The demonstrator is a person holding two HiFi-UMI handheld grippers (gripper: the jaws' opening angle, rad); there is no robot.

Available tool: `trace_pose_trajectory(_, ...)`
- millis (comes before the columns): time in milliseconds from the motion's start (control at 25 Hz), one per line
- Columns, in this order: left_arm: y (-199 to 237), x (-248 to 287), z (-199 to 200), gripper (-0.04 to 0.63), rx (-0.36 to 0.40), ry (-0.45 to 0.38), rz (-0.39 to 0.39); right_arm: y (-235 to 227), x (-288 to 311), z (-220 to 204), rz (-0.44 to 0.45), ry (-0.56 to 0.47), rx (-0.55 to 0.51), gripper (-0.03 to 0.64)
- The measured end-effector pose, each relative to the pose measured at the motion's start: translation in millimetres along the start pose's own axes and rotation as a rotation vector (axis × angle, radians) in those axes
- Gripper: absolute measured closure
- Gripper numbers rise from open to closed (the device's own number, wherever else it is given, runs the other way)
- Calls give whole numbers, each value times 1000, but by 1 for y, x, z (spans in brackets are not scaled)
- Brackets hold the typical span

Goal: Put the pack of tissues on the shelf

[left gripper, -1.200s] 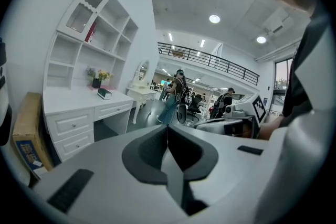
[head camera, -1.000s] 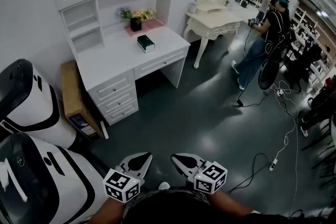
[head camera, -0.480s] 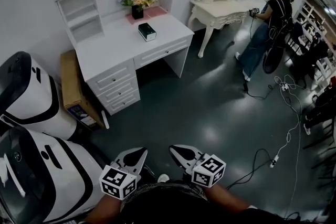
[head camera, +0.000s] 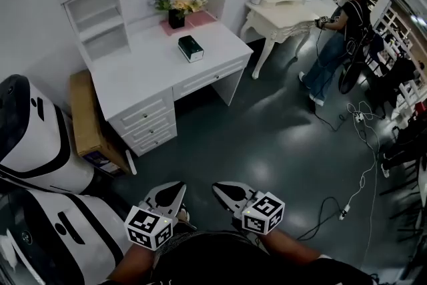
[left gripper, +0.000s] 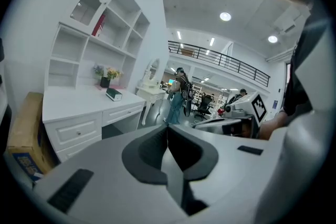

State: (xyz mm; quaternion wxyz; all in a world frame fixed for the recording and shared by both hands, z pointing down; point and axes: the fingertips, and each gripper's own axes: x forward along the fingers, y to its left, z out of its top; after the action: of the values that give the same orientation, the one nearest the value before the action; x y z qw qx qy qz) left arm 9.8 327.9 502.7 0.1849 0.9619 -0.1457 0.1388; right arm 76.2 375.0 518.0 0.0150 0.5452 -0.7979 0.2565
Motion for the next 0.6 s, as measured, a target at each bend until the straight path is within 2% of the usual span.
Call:
trace_pose_trajectory(160, 59, 22, 44, 580, 36, -17, 18, -19, 50, 48, -15, 16, -78, 607)
trace_pose_trajectory(320, 110, 38, 80, 580, 107, -11, 14, -43, 93, 89, -58, -13, -65, 607)
trace_pose_trajectory(600, 186, 58, 112, 580, 67, -28, -2, -74, 149, 118, -118, -21, -36, 607)
